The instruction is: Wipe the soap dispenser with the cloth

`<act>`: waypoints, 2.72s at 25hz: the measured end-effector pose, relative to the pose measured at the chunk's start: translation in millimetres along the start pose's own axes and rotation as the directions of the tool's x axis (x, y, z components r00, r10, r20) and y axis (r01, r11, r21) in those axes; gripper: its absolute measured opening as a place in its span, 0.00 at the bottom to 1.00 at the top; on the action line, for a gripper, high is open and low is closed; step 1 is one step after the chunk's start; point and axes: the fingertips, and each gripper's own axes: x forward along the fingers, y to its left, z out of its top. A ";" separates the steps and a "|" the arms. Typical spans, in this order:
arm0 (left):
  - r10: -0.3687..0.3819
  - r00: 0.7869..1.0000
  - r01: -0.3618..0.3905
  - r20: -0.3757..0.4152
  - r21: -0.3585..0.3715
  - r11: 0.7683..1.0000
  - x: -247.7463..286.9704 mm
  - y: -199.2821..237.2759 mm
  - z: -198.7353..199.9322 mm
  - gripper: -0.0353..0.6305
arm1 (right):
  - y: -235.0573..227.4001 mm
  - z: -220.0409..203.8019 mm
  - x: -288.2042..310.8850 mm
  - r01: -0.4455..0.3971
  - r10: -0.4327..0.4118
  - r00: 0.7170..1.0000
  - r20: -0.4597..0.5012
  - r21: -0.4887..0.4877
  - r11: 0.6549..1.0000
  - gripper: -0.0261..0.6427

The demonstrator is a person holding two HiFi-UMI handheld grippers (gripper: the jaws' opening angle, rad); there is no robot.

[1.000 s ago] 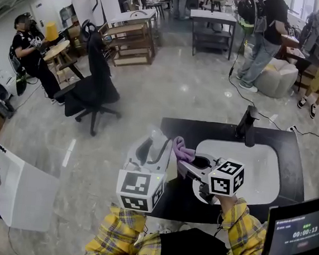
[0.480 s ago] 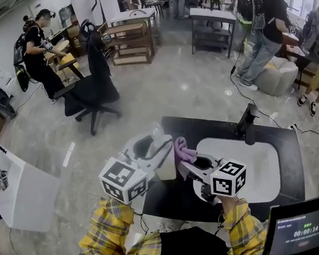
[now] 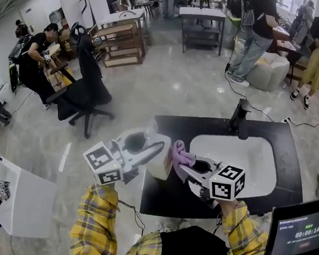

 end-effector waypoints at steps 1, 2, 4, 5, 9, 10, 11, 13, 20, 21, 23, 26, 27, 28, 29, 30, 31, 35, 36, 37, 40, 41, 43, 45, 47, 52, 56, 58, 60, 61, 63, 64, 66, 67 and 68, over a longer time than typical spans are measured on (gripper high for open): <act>-0.030 1.000 0.030 0.009 -0.001 1.000 0.6 -0.5 0.9 0.30 | 0.0 0.0 -1.5 0.005 -0.005 1.000 0.002 0.002 1.000 0.16; -0.058 0.998 0.058 0.016 -0.002 0.998 1.1 -1.4 2.0 0.30 | 0.6 0.0 -3.4 0.008 -0.008 1.000 0.002 0.004 1.000 0.16; -0.105 0.994 0.105 0.027 -0.005 0.994 -0.6 -4.0 3.9 0.30 | 4.7 -1.7 -5.3 0.013 -0.013 1.000 0.003 0.006 1.000 0.16; -0.126 0.992 0.127 0.031 -0.006 0.992 -3.1 -5.4 4.0 0.30 | 8.0 -3.7 -5.0 0.015 -0.015 1.000 0.003 0.007 1.000 0.16; -0.204 0.978 0.204 0.029 -0.004 0.979 -8.0 -10.5 -1.4 0.30 | 15.7 -13.4 -4.8 0.033 -0.033 0.999 0.004 0.005 0.999 0.16; -0.221 0.975 0.221 0.024 -0.003 0.975 -6.6 -9.7 -1.5 0.30 | 14.9 -12.7 -4.9 0.037 -0.037 0.999 0.006 0.006 0.999 0.16; -0.237 0.971 0.237 0.019 -0.001 0.971 -5.0 -8.3 -0.4 0.30 | 14.0 -10.6 -5.0 0.040 -0.040 0.999 0.007 0.006 0.999 0.16; -0.270 0.963 0.270 0.010 0.002 0.963 -3.2 -7.2 3.0 0.30 | 14.6 -7.3 -5.1 0.041 -0.041 0.999 0.009 0.007 0.999 0.16; -0.366 0.930 0.366 0.016 0.009 0.931 -8.0 -10.8 -3.8 0.30 | 21.2 -17.4 -5.2 0.072 -0.072 0.997 0.001 -0.012 0.997 0.16; -0.376 0.926 0.376 0.024 0.008 0.927 -7.2 -10.1 -4.4 0.30 | 20.7 -17.5 -5.5 0.079 -0.079 0.997 0.001 -0.018 0.997 0.16; -0.393 0.919 0.393 0.041 0.008 0.920 -4.7 -9.8 -4.8 0.30 | 19.8 -17.1 -6.7 0.092 -0.092 0.996 0.002 -0.032 0.995 0.16; -0.411 0.910 0.410 0.059 0.015 0.912 -1.5 -10.6 -5.0 0.30 | 19.6 -16.7 -7.1 0.109 -0.109 0.994 0.000 -0.056 0.992 0.16; -0.415 0.908 0.414 0.064 0.018 0.910 -1.1 -10.8 -5.2 0.30 | 19.9 -16.6 -6.5 0.114 -0.115 0.993 0.001 -0.062 0.991 0.16; -0.417 0.906 0.417 0.068 0.020 0.909 -0.9 -10.9 -5.3 0.30 | 20.4 -16.4 -5.7 0.119 -0.119 0.993 0.002 -0.068 0.991 0.16; -0.418 0.906 0.418 0.073 0.021 0.908 -0.9 -11.0 -5.3 0.30 | 20.9 -16.0 -5.1 0.123 -0.123 0.992 0.004 -0.073 0.990 0.16; -0.415 0.906 0.415 0.076 0.018 0.910 -0.9 -10.8 -5.3 0.30 | 21.2 -15.5 -4.7 0.127 -0.127 0.992 0.008 -0.078 0.989 0.16; -0.409 0.909 0.410 0.079 0.013 0.912 -1.0 -10.6 -5.3 0.31 | 21.5 -14.6 -4.5 0.132 -0.132 0.991 0.013 -0.083 0.988 0.16; -0.330 0.940 0.331 0.085 -0.002 0.944 -4.5 -5.9 -2.1 0.33 | 21.8 -5.4 -5.2 0.166 -0.161 0.985 0.061 -0.094 0.982 0.16; -0.295 0.951 0.296 0.091 0.004 0.955 -6.3 -3.7 -1.0 0.35 | 21.4 -2.4 -5.9 0.175 -0.168 0.983 0.077 -0.098 0.980 0.16; -0.258 0.961 0.259 0.099 0.008 0.966 -8.1 -1.6 -0.5 0.36 | 20.7 0.2 -7.0 0.183 -0.173 0.981 0.092 -0.103 0.978 0.16; -0.141 0.983 0.140 0.116 0.013 0.990 -12.6 2.1 -2.6 0.38 | 17.7 5.9 -11.9 0.209 -0.191 0.972 0.136 -0.130 0.969 0.16; -0.101 0.988 0.099 0.119 0.015 0.995 -14.0 2.4 -3.4 0.38 | 16.9 7.8 -13.6 0.217 -0.196 0.969 0.149 -0.142 0.966 0.16; -0.018 0.992 0.015 0.122 0.021 1.000 -17.9 2.5 -4.4 0.38 | 17.0 12.5 -15.8 0.229 -0.200 0.965 0.172 -0.172 0.958 0.16; 0.071 0.989 -0.074 0.130 0.018 0.997 -25.5 3.5 -4.9 0.38 | 19.2 16.3 -15.1 0.236 -0.197 0.963 0.184 -0.220 0.946 0.16; 0.159 0.976 -0.160 0.148 -0.002 0.987 -35.9 4.8 -5.2 0.38 | 21.9 17.3 -12.8 0.241 -0.194 0.963 0.186 -0.279 0.930 0.16; 0.314 0.938 -0.311 0.148 -0.045 0.949 -55.6 1.9 -5.9 0.38 | 30.2 18.1 -9.2 0.220 -0.158 0.969 0.187 -0.377 0.900 0.16; 0.351 0.927 -0.345 0.134 -0.066 0.936 -61.2 -10.4 -9.8 0.38 | 39.9 14.8 -6.1 0.178 -0.110 0.980 0.168 -0.468 0.866 0.16; 0.365 0.925 -0.361 0.108 -0.053 0.931 -59.0 -13.9 -15.0 0.38 | 45.7 12.3 -3.3 0.157 -0.092 0.984 0.150 -0.518 0.841 0.16; 0.381 0.921 -0.378 0.084 -0.045 0.925 -56.9 -15.2 -19.0 0.38 | 52.5 8.8 1.9 0.128 -0.069 0.990 0.125 -0.563 0.816 0.16; 0.391 0.917 -0.389 0.076 -0.049 0.920 -56.2 -14.6 -19.9 0.38 | 55.5 6.1 4.7 0.111 -0.057 0.992 0.111 -0.582 0.805 0.16; 0.411 0.910 -0.407 0.063 -0.063 0.911 -54.9 -12.6 -20.2 0.38 | 60.6 -1.7 9.5 0.078 -0.037 0.996 0.080 -0.603 0.794 0.16; 0.414 0.909 -0.410 0.060 -0.064 0.910 -53.7 -12.5 -19.3 0.38 | 62.8 -6.4 11.4 0.062 -0.030 0.998 0.063 -0.606 0.793 0.16; 0.410 0.910 -0.407 0.057 -0.053 0.912 -50.1 -14.7 -16.5 0.38 | 66.0 -16.9 14.4 0.025 -0.014 1.000 0.024 -0.611 0.791 0.16; 0.410 0.911 -0.407 0.056 -0.048 0.912 -48.3 -15.9 -15.5 0.38 | 66.8 -23.1 15.6 0.004 -0.005 1.000 0.000 -0.614 0.789 0.16; 0.414 0.909 -0.412 0.052 -0.048 0.910 -46.8 -16.1 -15.0 0.38 | 66.8 -29.9 16.9 -0.017 0.001 1.000 -0.026 -0.616 0.787 0.16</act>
